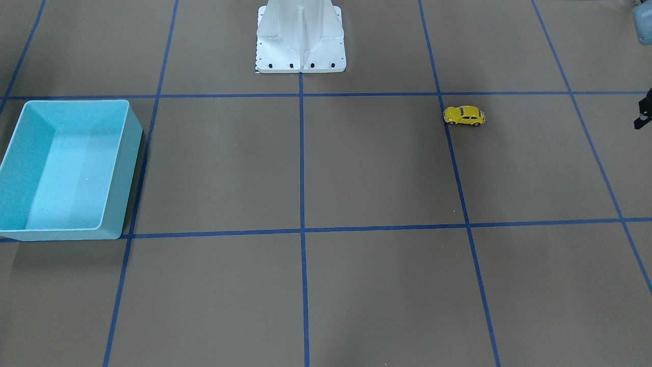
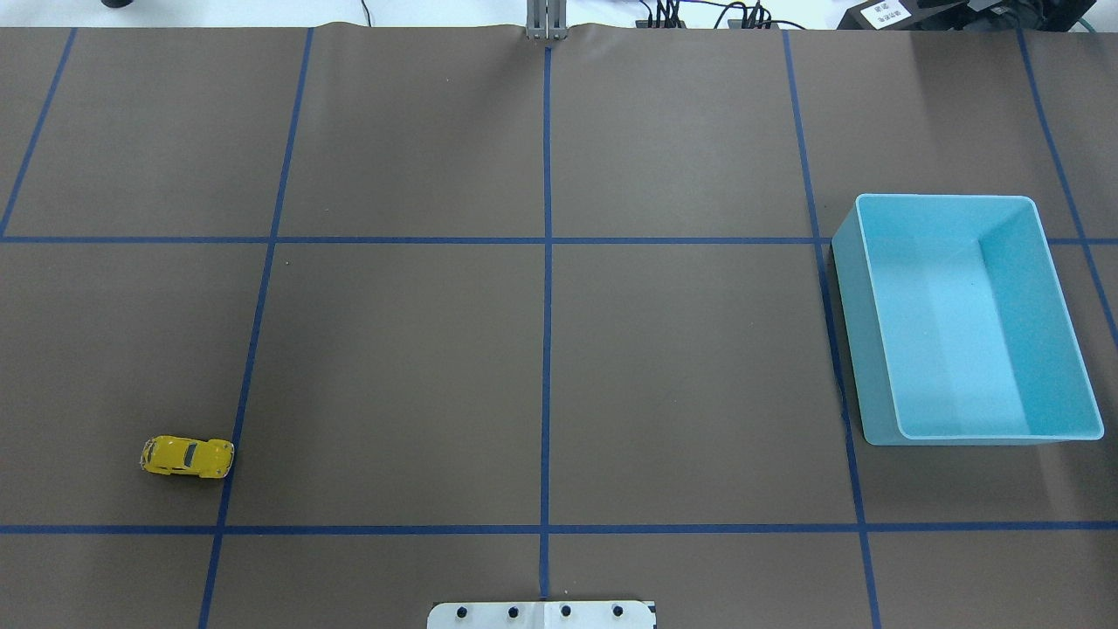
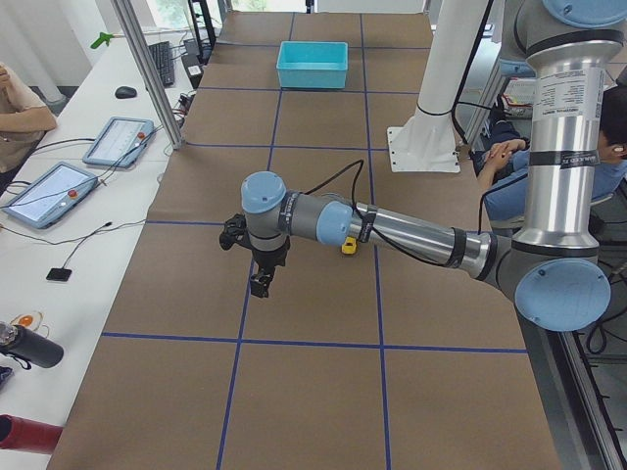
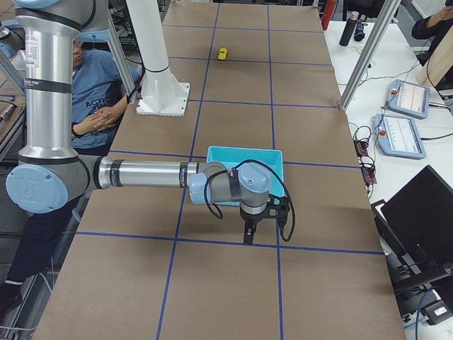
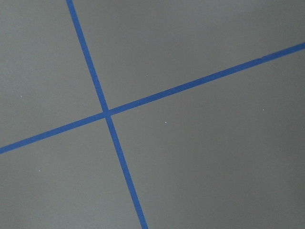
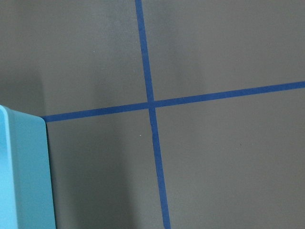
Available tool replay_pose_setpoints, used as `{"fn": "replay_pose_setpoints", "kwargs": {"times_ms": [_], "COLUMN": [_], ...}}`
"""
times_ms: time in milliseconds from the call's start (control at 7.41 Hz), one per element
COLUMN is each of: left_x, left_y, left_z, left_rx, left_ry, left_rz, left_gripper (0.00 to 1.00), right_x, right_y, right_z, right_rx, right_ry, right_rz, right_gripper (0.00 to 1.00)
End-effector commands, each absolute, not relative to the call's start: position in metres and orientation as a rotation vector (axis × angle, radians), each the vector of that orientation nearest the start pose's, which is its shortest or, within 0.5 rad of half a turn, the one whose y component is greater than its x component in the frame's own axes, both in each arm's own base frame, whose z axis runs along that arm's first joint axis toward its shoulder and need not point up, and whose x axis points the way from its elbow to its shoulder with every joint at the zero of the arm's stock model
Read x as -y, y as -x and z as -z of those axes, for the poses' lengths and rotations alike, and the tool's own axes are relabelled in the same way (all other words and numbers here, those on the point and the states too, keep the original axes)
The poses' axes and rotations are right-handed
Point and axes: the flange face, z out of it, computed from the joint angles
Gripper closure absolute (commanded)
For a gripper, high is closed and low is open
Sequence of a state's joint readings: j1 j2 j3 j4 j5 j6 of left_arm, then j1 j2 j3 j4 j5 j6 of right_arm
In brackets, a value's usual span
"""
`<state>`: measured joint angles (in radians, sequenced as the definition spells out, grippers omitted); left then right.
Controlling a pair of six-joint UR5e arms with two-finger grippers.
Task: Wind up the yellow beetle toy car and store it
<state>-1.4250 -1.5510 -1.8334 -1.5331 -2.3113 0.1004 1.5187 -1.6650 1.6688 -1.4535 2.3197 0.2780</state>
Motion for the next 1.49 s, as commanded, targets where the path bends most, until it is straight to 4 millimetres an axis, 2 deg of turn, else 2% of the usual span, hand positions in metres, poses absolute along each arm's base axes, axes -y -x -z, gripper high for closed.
{"fn": "replay_pose_setpoints", "kwargs": {"times_ms": [0, 135, 270, 405, 675, 810, 945, 1080, 1215, 1350], "left_x": [0.493, 0.495, 0.488, 0.476, 0.467, 0.458, 0.442, 0.414, 0.378, 0.346], "left_y": [-0.029, -0.032, -0.047, -0.073, -0.123, -0.157, -0.196, -0.225, -0.252, -0.270], "left_z": [-0.526, -0.510, -0.487, -0.467, -0.455, -0.433, -0.411, -0.397, -0.381, -0.365], "left_rx": [-0.750, -0.752, -0.756, -0.765, -0.738, -0.691, -0.619, -0.576, -0.548, -0.519], "left_ry": [-0.189, -0.221, -0.255, -0.277, -0.350, -0.476, -0.586, -0.618, -0.610, -0.546], "left_rz": [-0.366, -0.383, -0.434, -0.504, -0.757, -0.872, -0.973, -1.053, -1.139, -1.219], "left_gripper": [0.00, 0.00, 0.00, 0.00, 0.00, 0.00, 0.00, 0.00, 0.01, 0.02], "right_x": [0.458, 0.458, 0.453, 0.448, 0.448, 0.443, 0.431, 0.422, 0.422, 0.422], "right_y": [-0.041, -0.042, -0.042, -0.042, -0.042, -0.042, -0.042, -0.040, -0.039, -0.039], "right_z": [-0.646, -0.640, -0.644, -0.649, -0.638, -0.642, -0.649, -0.653, -0.653, -0.653], "right_rx": [0.760, 0.760, 0.759, 0.757, 0.762, 0.762, 0.774, 0.795, 0.802, 0.803], "right_ry": [0.013, 0.003, 0.010, 0.015, 0.000, 0.012, 0.030, 0.048, 0.050, 0.048], "right_rz": [-0.172, -0.168, -0.171, -0.173, -0.166, -0.171, -0.176, -0.179, -0.177, -0.175], "right_gripper": [0.00, 0.00, 0.00, 0.00, 0.00, 0.00, 0.00, 0.00, 0.00, 0.00]}}
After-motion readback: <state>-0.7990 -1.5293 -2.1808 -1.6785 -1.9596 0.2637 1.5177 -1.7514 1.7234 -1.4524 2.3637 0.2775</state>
